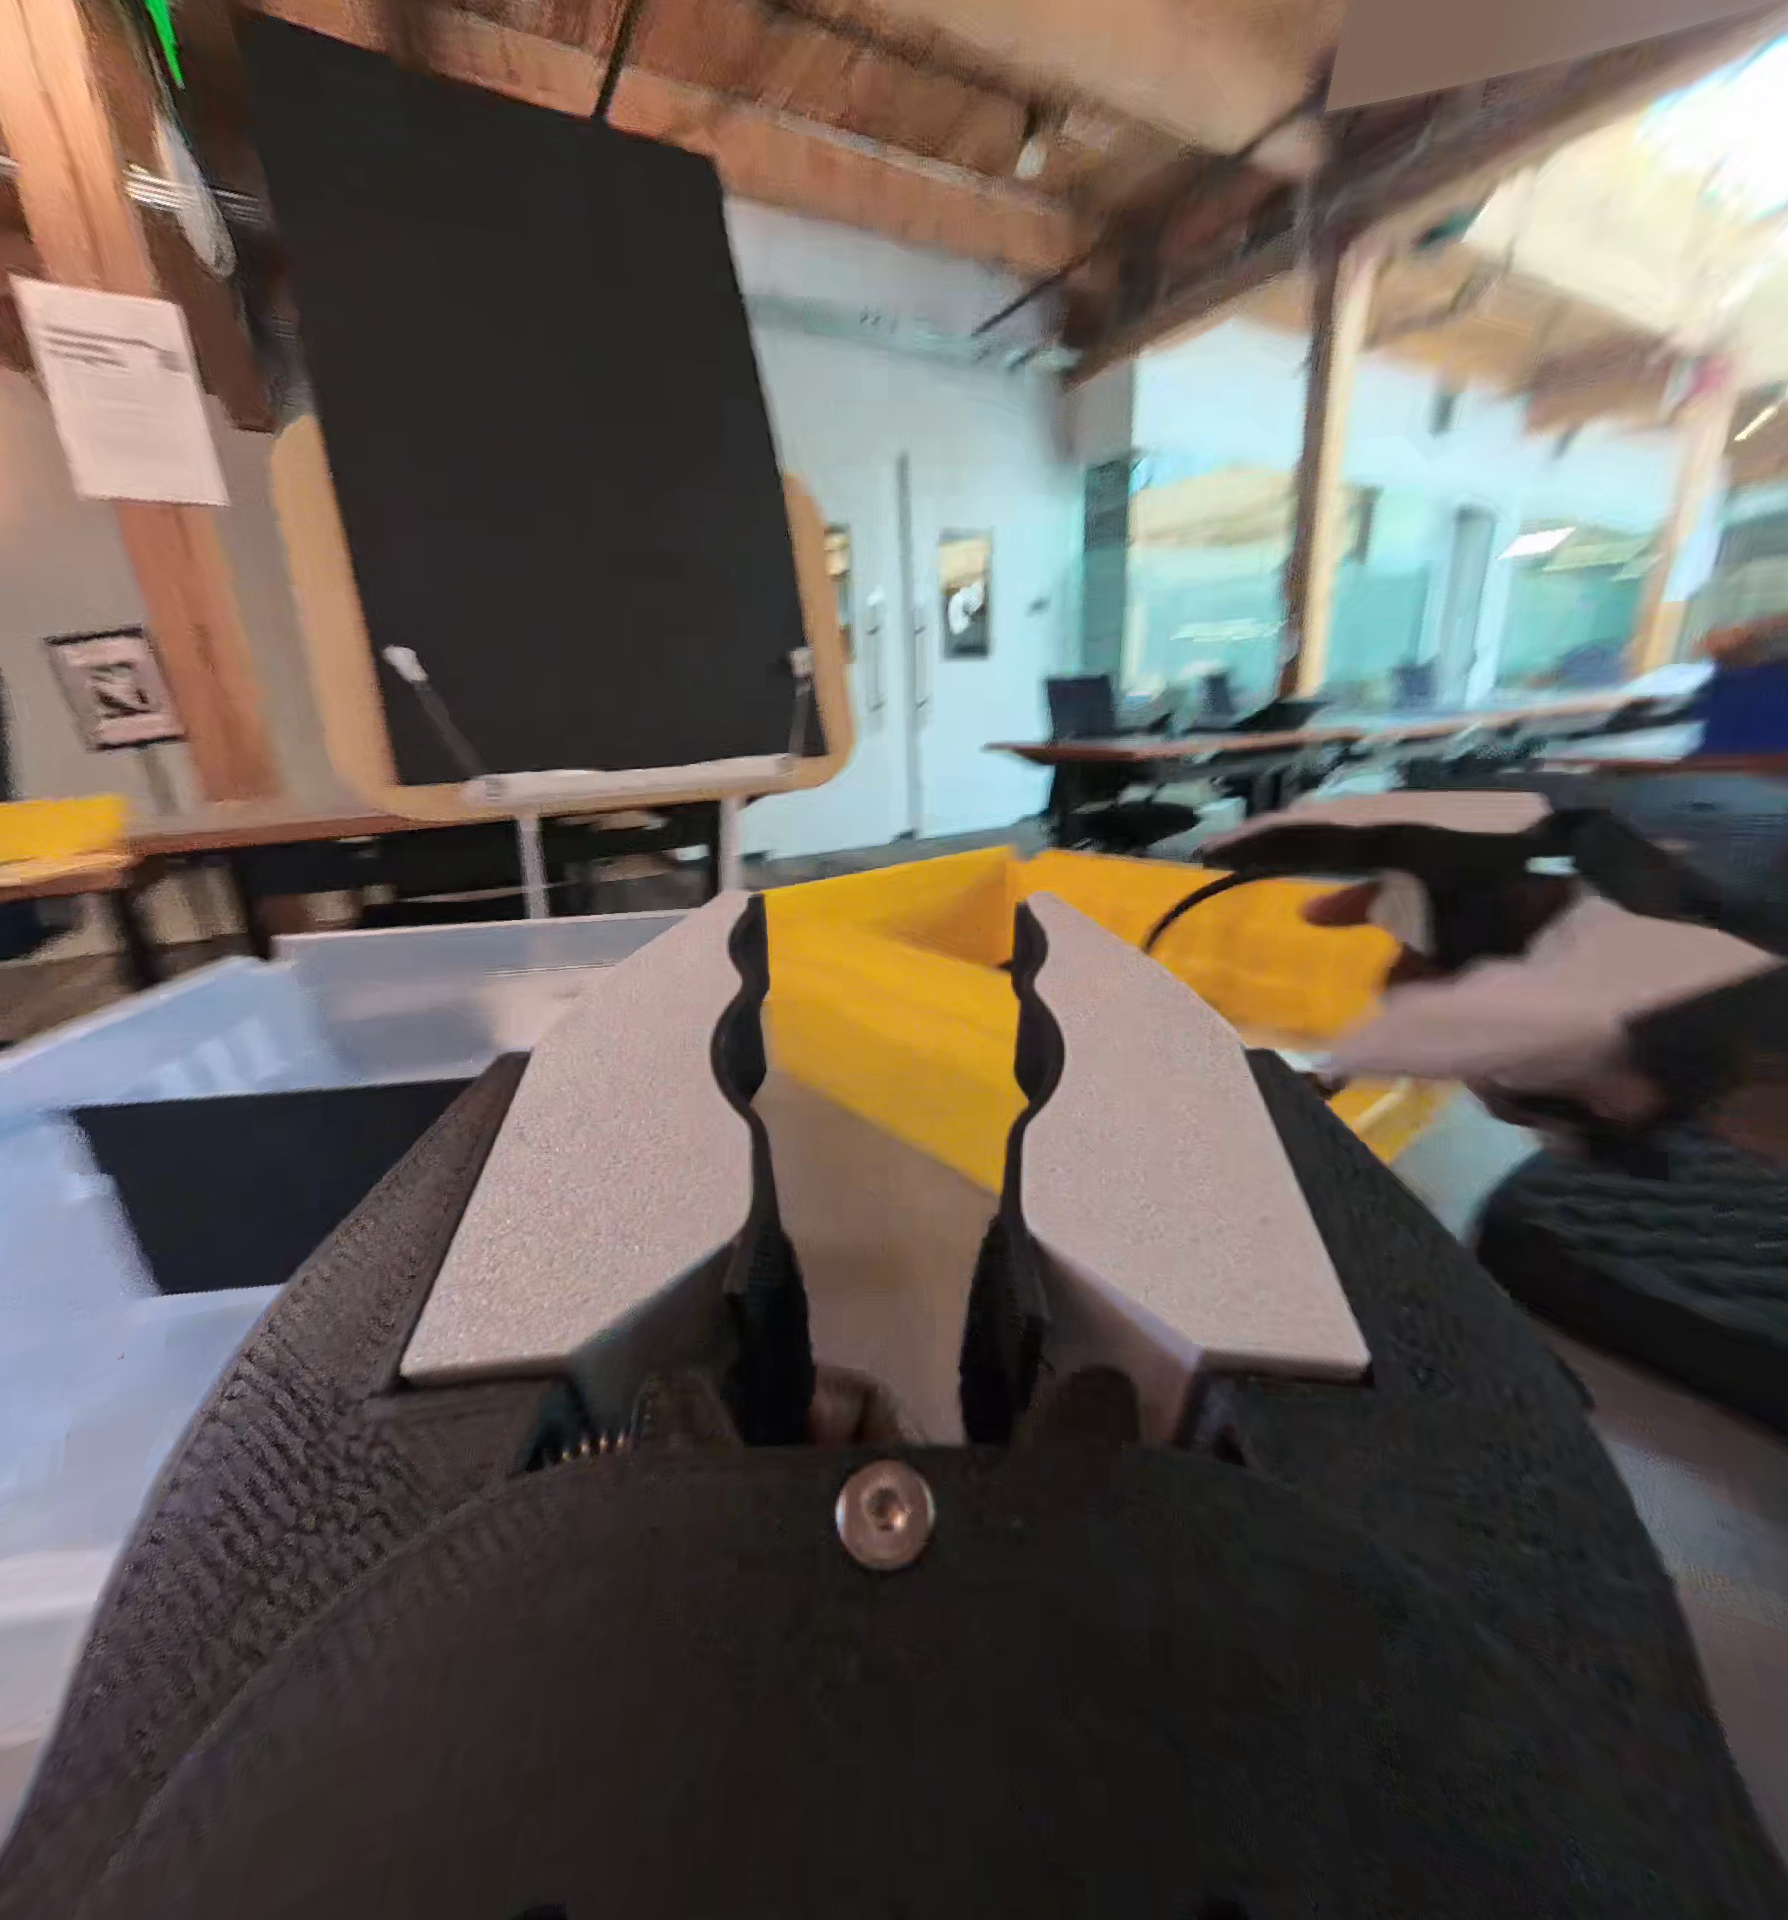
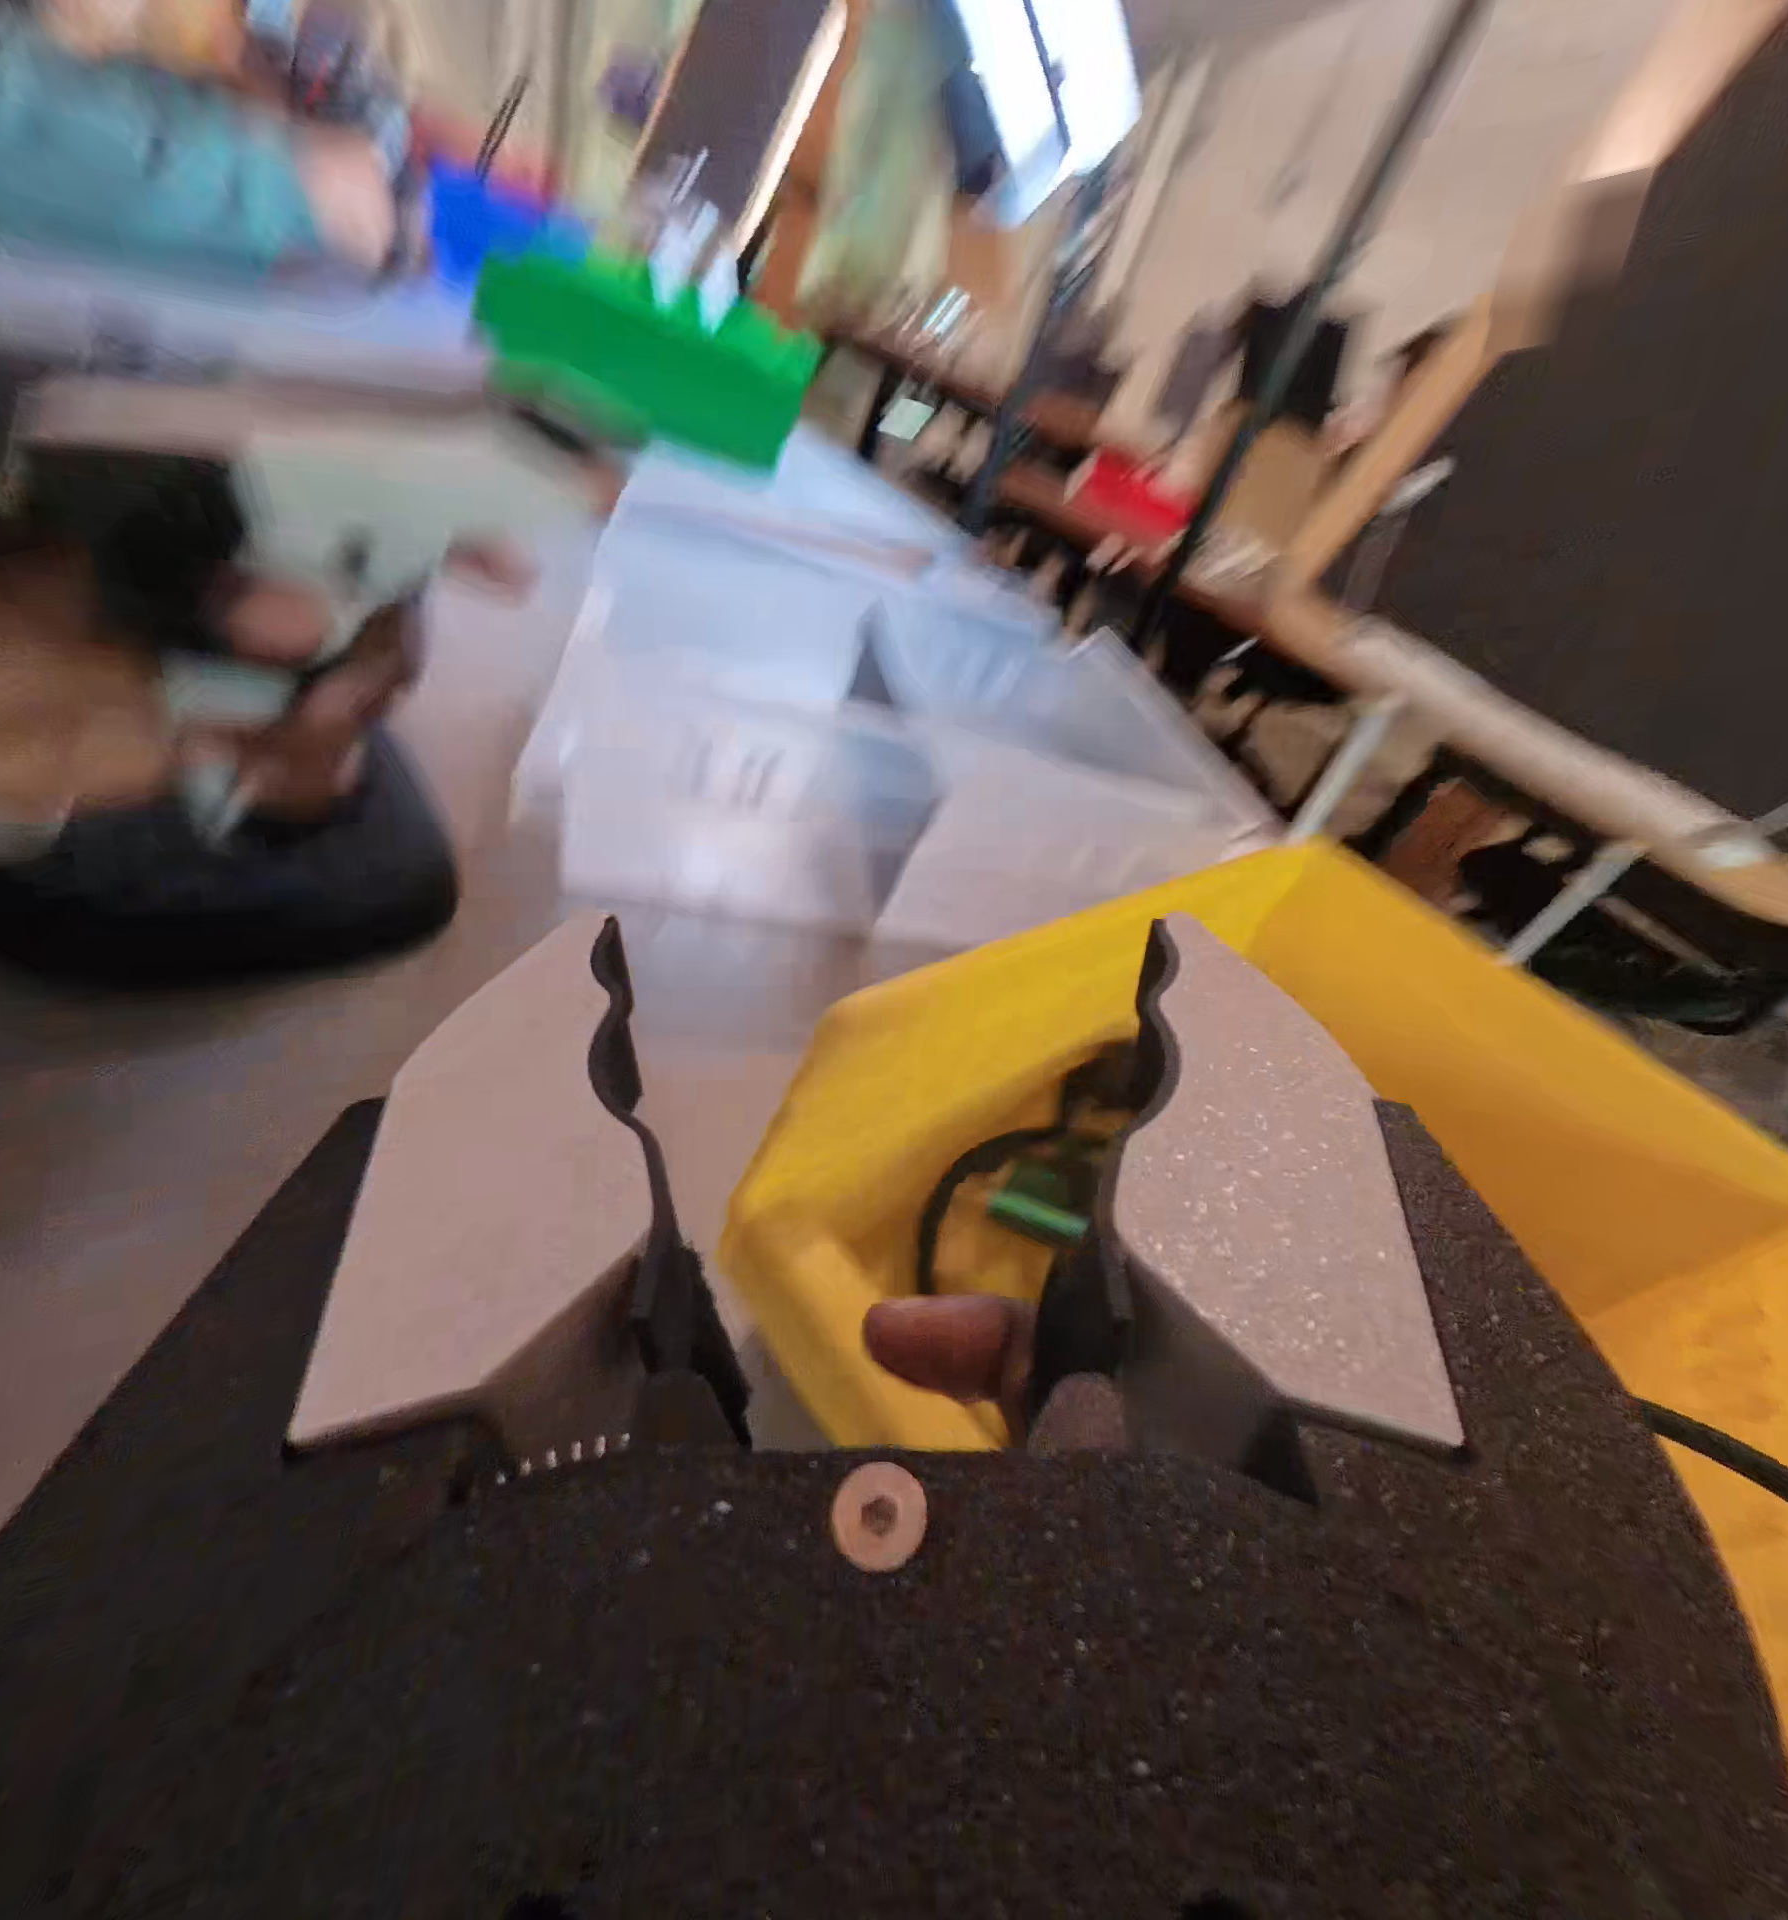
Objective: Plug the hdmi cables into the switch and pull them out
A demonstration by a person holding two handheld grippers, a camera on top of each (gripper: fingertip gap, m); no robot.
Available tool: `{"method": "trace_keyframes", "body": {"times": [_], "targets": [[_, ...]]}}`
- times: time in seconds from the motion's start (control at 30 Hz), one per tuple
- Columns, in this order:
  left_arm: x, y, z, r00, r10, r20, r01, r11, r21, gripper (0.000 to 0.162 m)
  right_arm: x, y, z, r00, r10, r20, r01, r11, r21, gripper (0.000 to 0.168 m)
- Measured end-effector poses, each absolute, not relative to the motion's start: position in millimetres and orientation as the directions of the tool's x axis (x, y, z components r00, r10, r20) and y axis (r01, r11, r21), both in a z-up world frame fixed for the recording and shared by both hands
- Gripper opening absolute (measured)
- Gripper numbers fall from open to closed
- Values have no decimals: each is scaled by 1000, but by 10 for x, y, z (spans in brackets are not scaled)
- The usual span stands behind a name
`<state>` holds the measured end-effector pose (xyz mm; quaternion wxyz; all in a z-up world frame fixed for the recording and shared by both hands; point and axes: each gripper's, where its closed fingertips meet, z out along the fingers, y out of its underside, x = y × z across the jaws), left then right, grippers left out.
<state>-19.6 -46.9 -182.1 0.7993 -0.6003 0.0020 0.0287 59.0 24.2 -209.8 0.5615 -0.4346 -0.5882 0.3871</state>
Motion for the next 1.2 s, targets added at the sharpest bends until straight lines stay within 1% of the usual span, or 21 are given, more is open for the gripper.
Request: {"method": "trace_keyframes", "body": {"times": [0.03,0.1,0.17,0.23,0.3,0.33,0.4,0.47,0.5,0.53,0.57,0.6,0.67,0.73,0.8,0.87,0.93,0.97,1.03,1.13,1.2], "targets": [[-54,-439,-1851,1000,-8,0,2,280,-960,46,718,387,-1877,112,952,285,-6,288,-958,95],[207,-292,-2010,995,-99,27,47,209,-977,55,1106,818,-1538,384,900,205,-120,269,-956,93],[369,-126,-2198,986,-149,71,87,101,-991,62,1668,1313,-1385,676,729,111,-151,285,-947,84],[488,13,-2350,970,-193,151,150,-18,-989,69,2090,1599,-1410,806,585,93,-115,308,-944,81],[528,142,-2473,965,-191,178,160,-105,-982,81,2211,1792,-1635,818,566,99,-35,222,-974,83],[528,198,-2509,971,-180,155,134,-122,-983,86,2175,1854,-1804,793,601,96,8,147,-989,87],[515,295,-2511,986,-153,70,55,-98,-994,91,1996,1876,-2194,701,710,66,105,-11,-994,99],[536,381,-2478,990,-141,-2,-10,-55,-998,93,1795,1819,-2535,618,786,-2,181,-144,-973,103],[553,426,-2490,990,-140,-20,-29,-60,-998,93,1711,1798,-2646,598,801,-16,210,-176,-962,101],[569,474,-2517,990,-141,-29,-40,-76,-996,93,1660,1787,-2730,591,807,12,266,-181,-947,88],[582,520,-2553,989,-144,-37,-51,-97,-994,94,1609,1746,-2782,570,819,64,334,-160,-929,70],[581,561,-2593,989,-141,-45,-62,-120,-991,94,1595,1730,-2807,576,808,122,385,-137,-913,72],[542,621,-2652,990,-123,-65,-83,-153,-985,96,1572,1681,-2829,551,812,194,437,-83,-895,68],[496,664,-2663,994,-101,-45,-62,-167,-984,95,1558,1690,-2819,565,807,174,417,-97,-904,67],[463,714,-2687,996,-89,-2,-19,-191,-981,94,1571,1743,-2840,597,783,173,420,-122,-899,73],[420,784,-2732,997,-68,45,28,-228,-973,91,1597,1800,-2890,631,744,219,460,-131,-878,67],[419,851,-2786,995,-67,74,53,-272,-961,76,1636,1852,-2902,665,692,279,493,-126,-861,60],[391,870,-2797,997,-42,67,53,-281,-958,74,1655,1873,-2903,679,669,301,504,-126,-855,56],[295,877,-2796,1000,25,18,25,-275,-961,61,1687,1894,-2871,700,641,316,498,-122,-858,33],[120,835,-2743,991,131,-24,8,-239,-971,31,1604,1813,-2799,658,666,352,497,-32,-867,32],[42,804,-2694,988,155,15,47,-204,-978,22,1569,1772,-2663,630,622,464,528,95,-844,31]]}}
